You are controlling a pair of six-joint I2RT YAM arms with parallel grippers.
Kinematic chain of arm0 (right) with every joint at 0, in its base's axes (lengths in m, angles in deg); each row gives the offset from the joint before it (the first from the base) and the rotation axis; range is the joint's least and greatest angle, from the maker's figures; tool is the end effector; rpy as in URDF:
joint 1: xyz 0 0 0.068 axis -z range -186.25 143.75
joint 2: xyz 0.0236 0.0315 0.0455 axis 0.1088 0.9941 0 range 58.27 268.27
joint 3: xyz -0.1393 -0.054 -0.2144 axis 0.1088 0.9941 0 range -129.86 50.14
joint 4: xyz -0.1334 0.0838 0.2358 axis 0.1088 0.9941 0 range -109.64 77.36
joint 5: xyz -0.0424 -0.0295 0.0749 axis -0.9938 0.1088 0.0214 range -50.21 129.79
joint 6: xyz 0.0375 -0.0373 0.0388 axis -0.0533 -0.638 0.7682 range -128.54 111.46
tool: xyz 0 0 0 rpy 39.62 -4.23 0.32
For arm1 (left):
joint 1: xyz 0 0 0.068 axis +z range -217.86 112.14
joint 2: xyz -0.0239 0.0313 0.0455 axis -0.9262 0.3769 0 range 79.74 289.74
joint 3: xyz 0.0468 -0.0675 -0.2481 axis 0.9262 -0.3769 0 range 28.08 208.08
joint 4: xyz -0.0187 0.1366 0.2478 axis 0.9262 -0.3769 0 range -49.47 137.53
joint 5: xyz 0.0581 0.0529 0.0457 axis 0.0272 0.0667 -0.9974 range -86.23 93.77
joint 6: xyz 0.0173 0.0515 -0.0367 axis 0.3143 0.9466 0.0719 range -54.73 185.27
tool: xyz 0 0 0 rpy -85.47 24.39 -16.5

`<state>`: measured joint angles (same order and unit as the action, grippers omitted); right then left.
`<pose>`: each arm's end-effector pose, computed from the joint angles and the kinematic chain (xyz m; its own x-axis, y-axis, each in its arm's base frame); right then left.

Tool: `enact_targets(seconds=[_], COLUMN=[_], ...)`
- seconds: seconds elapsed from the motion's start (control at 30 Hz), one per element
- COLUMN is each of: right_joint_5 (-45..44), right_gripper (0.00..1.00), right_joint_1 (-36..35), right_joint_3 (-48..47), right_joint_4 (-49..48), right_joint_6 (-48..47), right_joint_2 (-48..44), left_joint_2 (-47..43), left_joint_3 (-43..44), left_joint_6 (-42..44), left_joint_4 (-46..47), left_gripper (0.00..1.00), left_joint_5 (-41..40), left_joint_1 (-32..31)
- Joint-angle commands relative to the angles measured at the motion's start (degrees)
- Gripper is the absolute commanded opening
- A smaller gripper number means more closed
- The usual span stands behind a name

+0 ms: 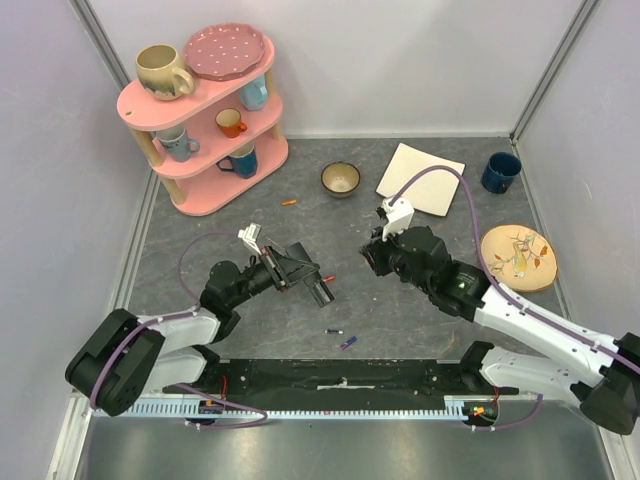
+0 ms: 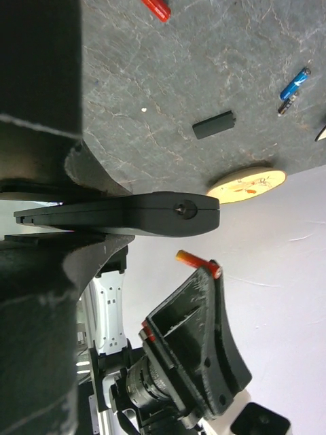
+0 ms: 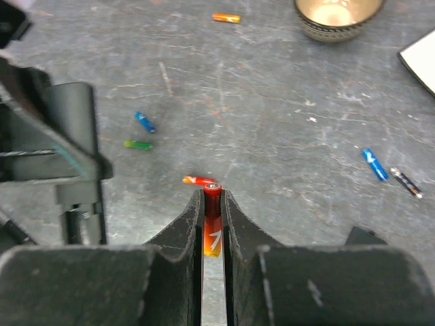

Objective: Load the batteries into the remote control
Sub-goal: Load the battery into the remote control.

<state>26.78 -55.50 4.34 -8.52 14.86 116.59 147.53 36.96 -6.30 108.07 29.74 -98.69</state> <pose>0.1895 0.2020 0.2786 -0.4798 0.0357 -0.8766 -0.4500 0.8477 0.2809 0.1902 -0.1398 0.1514 -0.7861 -0.5240 -0.3278 0.2878 0.1592 -0.9444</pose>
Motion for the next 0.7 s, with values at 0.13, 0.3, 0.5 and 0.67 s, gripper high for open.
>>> enact_targets(seconds=[0.13, 0.3, 0.5, 0.67], right_joint_5=[5.28, 4.32, -1.2, -5.96], right_gripper=[0.0, 0.0, 0.0, 0.0], right_joint_1=[-4.27, -7.69, -12.0, -15.25], right_joint_3=[3.61, 4.49, 5.99, 6.6], right_joint_4=[-8.04, -10.59, -14.72, -15.95], right_joint_6=[-0.64, 1.65, 3.23, 3.59], right_joint_2=[-5.15, -3.22, -2.96, -2.52], left_joint_2=[4.36, 10.42, 18.16, 18.7], left_joint_3=[2.98, 3.86, 4.38, 5.88], left_joint_6=[-0.76, -4.36, -8.85, -8.68], left_joint_4=[7.4, 15.39, 26.2, 26.13], left_gripper=[0.02, 0.02, 0.02, 0.02], left_joint_5=[0.3, -1.89, -5.4, -7.43], left_joint_1=[-1.6, -3.62, -5.91, -6.96])
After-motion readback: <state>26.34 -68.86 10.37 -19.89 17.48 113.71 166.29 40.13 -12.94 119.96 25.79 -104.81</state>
